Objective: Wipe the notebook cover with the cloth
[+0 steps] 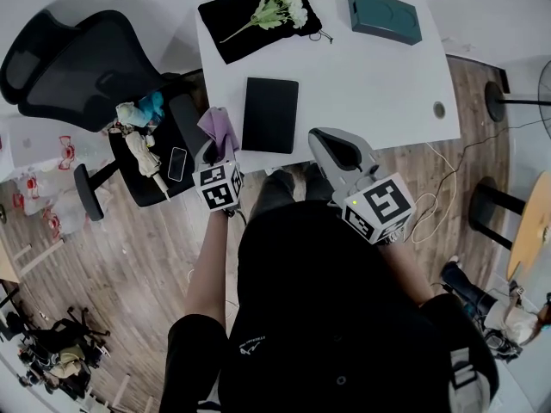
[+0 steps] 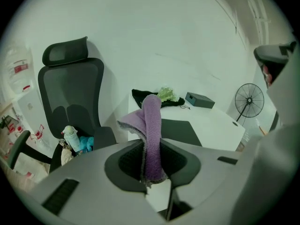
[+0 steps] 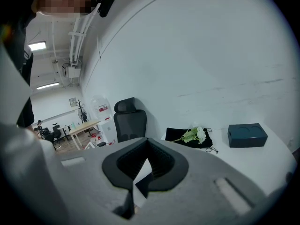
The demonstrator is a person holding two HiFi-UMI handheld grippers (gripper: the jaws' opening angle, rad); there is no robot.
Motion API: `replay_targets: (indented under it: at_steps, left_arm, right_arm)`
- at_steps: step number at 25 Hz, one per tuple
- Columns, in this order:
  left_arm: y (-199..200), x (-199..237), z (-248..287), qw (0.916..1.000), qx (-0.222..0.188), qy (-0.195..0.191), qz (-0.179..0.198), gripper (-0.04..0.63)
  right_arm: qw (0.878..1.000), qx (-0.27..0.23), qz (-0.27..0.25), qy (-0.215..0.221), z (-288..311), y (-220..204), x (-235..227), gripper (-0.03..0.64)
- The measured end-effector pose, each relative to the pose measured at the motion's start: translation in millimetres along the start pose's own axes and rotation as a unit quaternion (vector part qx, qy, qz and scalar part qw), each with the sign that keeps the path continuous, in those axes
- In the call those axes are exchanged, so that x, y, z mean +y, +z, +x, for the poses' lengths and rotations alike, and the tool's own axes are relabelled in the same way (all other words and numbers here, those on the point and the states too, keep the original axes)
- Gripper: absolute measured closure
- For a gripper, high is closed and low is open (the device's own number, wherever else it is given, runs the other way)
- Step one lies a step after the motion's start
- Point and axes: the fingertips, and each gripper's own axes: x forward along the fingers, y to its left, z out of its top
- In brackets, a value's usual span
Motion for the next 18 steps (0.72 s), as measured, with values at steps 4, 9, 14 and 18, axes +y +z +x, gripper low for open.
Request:
replay_targets:
  at_steps: [4,9,14,18]
  left_arm:
    - [27,-16,-24,0.9991,-0.042,0.002,-0.007,0.52]
    - [59,-47,-58,0.9956,-0.093,0.0,-0.014,0.52]
    - [82,-92,-93,0.9905,-0.136,-0.007,-0.018,0.52]
    - [90,-131,-117,0.9867,-0.161,-0.014,-0.02,0.52]
  right_arm:
    - [1.0,-0.005,-0.001,0.011,-2,4,-9,0.615]
    - [0.999,-0.001,-0.005,0.032,-11,3,-18,0.614]
    - [0.999,0.008,-0.004,0.046,-28,-3,-36,0.615]
    - [0.998,0.013,-0.007,0.061,-41,-6,-49,0.615]
